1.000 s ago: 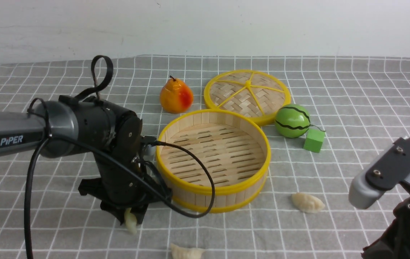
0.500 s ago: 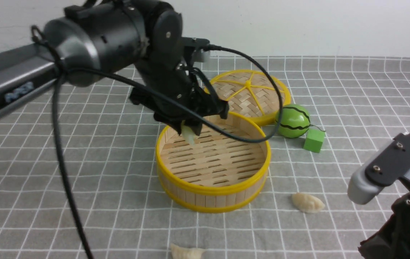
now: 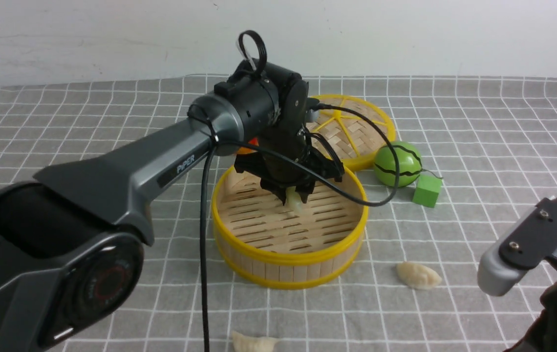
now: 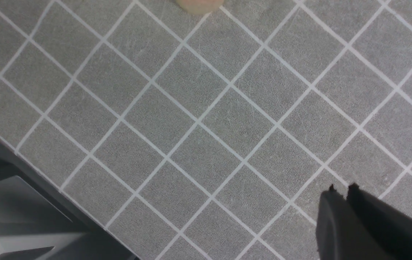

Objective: Put the dumplings into the steamer on the table with the grey tablecloth.
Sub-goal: 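Place the dumpling into the bamboo steamer basket with the left gripper, then reach for and grasp a dumpling on the table with the left gripper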

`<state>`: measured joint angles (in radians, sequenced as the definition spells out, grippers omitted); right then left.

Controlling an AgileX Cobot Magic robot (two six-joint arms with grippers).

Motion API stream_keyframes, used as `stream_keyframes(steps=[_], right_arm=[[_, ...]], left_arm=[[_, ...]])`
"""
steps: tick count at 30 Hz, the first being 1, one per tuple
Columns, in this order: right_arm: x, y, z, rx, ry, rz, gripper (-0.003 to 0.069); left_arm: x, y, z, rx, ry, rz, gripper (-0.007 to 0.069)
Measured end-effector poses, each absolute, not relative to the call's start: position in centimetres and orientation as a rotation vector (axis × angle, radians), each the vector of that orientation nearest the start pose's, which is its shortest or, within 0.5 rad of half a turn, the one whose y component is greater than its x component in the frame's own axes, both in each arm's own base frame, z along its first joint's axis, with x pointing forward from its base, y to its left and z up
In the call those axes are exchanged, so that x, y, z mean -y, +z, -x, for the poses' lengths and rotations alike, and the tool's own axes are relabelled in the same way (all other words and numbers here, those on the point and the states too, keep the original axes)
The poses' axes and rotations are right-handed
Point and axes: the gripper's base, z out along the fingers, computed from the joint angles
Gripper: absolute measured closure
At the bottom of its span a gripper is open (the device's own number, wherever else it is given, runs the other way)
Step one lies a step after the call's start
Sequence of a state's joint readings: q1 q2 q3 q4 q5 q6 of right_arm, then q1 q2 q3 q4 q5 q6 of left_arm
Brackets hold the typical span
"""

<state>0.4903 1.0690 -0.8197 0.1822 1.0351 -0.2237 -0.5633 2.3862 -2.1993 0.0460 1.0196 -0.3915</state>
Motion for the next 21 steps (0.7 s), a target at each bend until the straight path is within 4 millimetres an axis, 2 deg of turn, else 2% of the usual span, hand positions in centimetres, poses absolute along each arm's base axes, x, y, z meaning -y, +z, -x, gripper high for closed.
stream_keyframes(steps=[4,7,9,11,13,17,18,21], right_arm=[[-9.8,28.7,-15.4,-2.632,0.310,0.887,0.0617],[-9.9,28.7,-15.5,-2.623,0.311,0.883,0.0615],[-9.9,28.8,-15.6,-2.608,0.312,0.876,0.0610],[-10.0,28.9,-15.8,-2.583,0.313,0.864,0.0608],[-10.1,29.0,-16.1,-2.556,0.315,0.851,0.0605],[-10.2,29.2,-16.4,-2.514,0.317,0.830,0.0598],[-10.2,29.2,-16.4,-2.512,0.317,0.830,0.0598],[-10.3,29.3,-16.6,-2.488,0.317,0.819,0.0597]], left_arm=[[27.7,20.1,-44.6,-2.695,-0.232,-0.254,0.0315],[27.6,20.9,-44.5,-2.695,-0.224,-0.254,0.0196],[27.4,22.2,-44.2,-2.690,-0.219,-0.258,0.0116],[27.0,24.7,-43.7,-2.664,-0.224,-0.281,0.0062],[26.4,28.5,-42.6,-2.612,-0.242,-0.303,0.0028],[24.7,35.3,-39.9,-2.521,-0.291,-0.305,0.0029],[24.5,35.9,-39.6,-2.514,-0.295,-0.306,0.0031],[23.6,39.6,-37.2,-2.471,-0.311,-0.321,0.0040]])
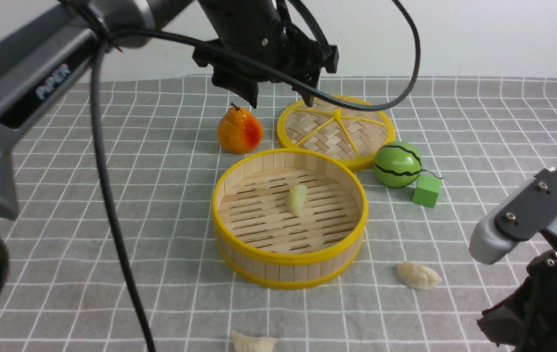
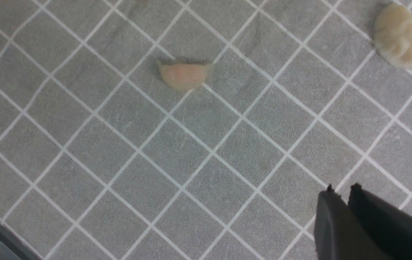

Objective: Put the dumplings into the steamer on the table with the grey tablecloth.
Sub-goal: 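Reach for and grasp a dumpling on the table with the left gripper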

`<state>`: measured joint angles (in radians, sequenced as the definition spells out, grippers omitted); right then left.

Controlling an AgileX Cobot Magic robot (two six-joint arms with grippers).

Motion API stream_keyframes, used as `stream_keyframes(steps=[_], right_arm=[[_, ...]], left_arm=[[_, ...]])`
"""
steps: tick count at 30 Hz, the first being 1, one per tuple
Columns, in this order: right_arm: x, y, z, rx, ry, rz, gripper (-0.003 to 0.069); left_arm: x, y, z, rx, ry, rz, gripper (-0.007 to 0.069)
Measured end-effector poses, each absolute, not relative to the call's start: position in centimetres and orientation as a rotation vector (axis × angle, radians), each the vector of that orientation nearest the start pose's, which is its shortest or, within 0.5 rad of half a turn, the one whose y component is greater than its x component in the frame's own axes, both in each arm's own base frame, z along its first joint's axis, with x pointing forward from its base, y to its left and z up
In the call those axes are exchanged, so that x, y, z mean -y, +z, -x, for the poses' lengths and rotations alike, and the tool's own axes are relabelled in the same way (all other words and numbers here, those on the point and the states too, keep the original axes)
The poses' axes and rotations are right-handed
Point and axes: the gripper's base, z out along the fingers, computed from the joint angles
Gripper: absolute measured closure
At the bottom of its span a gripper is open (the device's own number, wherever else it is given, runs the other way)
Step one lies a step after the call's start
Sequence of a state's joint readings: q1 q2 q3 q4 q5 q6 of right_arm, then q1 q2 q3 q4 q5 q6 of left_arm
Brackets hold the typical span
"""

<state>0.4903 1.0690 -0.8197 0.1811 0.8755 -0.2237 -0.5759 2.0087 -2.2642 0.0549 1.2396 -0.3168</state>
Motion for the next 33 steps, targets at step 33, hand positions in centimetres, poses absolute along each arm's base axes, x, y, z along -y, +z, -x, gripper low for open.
stream_keyframes(steps=[33], right_arm=[[-10.5,29.7,-16.0,-2.495,0.395,0.791,0.0573]], left_arm=[[22.4,22.8,-26.0,-2.609,-0.127,-1.279,0.0044]])
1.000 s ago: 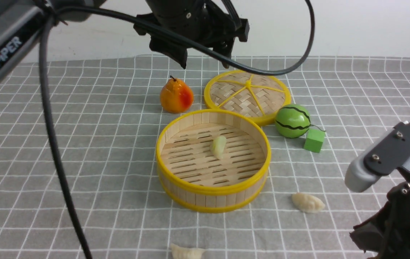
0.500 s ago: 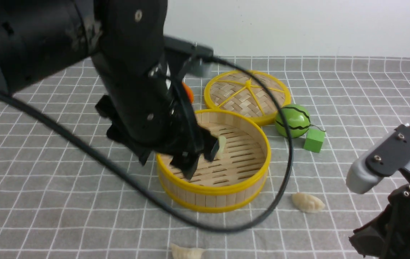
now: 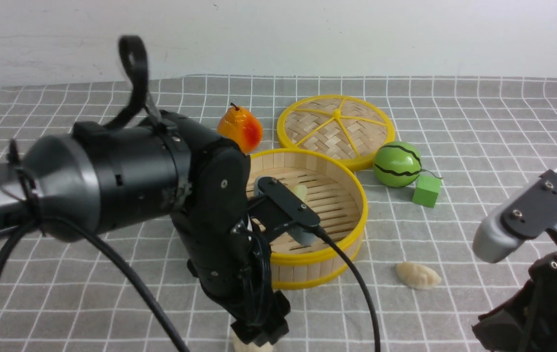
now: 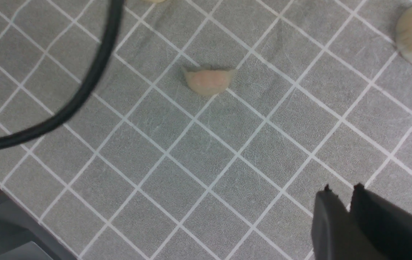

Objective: Put the dumplings into the steamer on the table with the grey tablecloth.
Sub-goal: 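Reach for and grasp a dumpling on the table with the left gripper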

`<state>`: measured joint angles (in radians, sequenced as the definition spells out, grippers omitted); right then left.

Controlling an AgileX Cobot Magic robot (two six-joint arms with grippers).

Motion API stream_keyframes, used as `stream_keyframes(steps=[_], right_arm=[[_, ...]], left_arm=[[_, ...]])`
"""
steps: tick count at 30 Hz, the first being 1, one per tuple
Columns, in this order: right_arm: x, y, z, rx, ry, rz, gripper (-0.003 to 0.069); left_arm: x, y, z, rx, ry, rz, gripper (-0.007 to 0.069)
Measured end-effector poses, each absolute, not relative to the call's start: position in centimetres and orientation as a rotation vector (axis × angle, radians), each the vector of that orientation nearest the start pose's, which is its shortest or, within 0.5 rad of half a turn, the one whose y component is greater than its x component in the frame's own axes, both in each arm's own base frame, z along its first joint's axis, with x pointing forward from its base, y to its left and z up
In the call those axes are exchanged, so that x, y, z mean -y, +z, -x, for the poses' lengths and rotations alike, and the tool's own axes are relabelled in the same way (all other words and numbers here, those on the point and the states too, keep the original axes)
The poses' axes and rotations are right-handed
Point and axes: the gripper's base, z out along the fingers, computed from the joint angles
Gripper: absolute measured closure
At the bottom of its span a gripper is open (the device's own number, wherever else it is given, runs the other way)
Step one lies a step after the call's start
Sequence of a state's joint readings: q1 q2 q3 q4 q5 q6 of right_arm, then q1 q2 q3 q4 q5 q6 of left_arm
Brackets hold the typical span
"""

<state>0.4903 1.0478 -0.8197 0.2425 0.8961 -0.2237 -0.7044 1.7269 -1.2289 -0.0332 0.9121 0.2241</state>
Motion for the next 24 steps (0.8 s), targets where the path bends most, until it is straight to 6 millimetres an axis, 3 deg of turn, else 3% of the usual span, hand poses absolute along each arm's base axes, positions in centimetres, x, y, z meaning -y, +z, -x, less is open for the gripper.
stream_keyframes(steps=[6,9,13,19,24], right_arm=[[-10.4,29.6,-15.8,-2.516,0.391,0.804,0.0573],[-10.4,29.6,-15.8,-2.518,0.387,0.806,0.0573],[-10.3,29.6,-15.8,-2.518,0.385,0.807,0.0573],[-10.3,29.6,-15.8,-2.518,0.385,0.807,0.0573],[-10.3,29.6,-15.8,-2.517,0.382,0.809,0.0571]], left_arm=[[23.3,18.1,-27.1,-2.664,-0.090,-1.365,0.0057],[23.7,16.8,-27.5,-2.667,-0.089,-1.367,0.0088],[23.8,16.4,-27.6,-2.673,-0.092,-1.359,0.0167],[23.8,16.5,-27.6,-2.731,-0.109,-1.234,0.0454],[23.5,17.5,-27.2,-2.771,-0.117,-1.168,0.0446]])
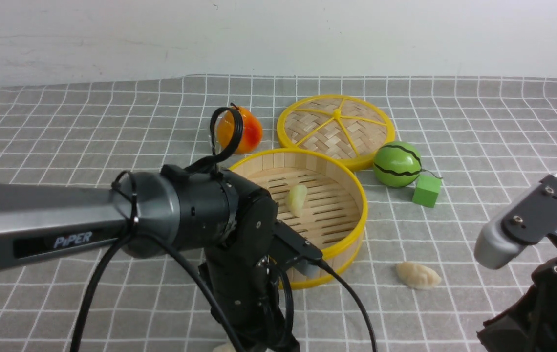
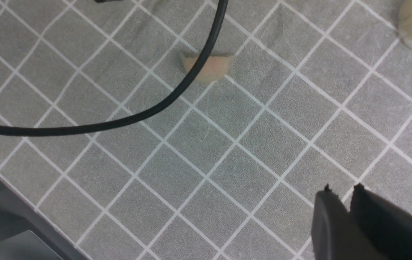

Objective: Put the dumplings into the steamer on the table with the grey tablecloth.
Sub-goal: 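Reach for and grasp a dumpling on the table with the left gripper, then place the dumpling into the bamboo steamer basket with the left gripper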

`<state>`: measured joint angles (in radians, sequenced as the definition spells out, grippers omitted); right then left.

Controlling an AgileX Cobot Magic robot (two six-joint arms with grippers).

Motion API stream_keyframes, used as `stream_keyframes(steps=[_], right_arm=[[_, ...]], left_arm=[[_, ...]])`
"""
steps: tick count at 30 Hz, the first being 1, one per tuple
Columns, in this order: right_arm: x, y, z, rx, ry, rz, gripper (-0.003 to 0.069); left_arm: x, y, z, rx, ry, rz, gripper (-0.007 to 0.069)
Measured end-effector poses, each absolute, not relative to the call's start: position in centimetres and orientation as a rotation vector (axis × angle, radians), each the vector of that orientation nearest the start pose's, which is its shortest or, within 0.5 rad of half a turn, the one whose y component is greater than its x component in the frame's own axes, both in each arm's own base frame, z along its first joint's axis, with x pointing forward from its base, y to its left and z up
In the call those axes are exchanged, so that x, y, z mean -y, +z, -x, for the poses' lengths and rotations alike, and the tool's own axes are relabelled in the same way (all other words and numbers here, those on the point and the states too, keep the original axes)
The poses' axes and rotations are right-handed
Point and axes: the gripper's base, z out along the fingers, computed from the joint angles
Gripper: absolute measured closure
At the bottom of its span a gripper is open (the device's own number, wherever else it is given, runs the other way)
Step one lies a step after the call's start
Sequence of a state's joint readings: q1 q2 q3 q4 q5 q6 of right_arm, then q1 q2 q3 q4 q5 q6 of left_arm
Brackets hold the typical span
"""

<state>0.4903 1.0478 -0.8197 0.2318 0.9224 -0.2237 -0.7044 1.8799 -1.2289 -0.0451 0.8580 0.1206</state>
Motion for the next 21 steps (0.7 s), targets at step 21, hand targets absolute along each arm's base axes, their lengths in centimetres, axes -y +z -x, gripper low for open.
stream_keyframes(steps=[21], right_arm=[[-10.6,29.7,-15.9,-2.504,0.430,0.778,0.0564]], left_arm=[[22.1,27.2,-40.5,-2.662,-0.313,-0.243,0.0446]])
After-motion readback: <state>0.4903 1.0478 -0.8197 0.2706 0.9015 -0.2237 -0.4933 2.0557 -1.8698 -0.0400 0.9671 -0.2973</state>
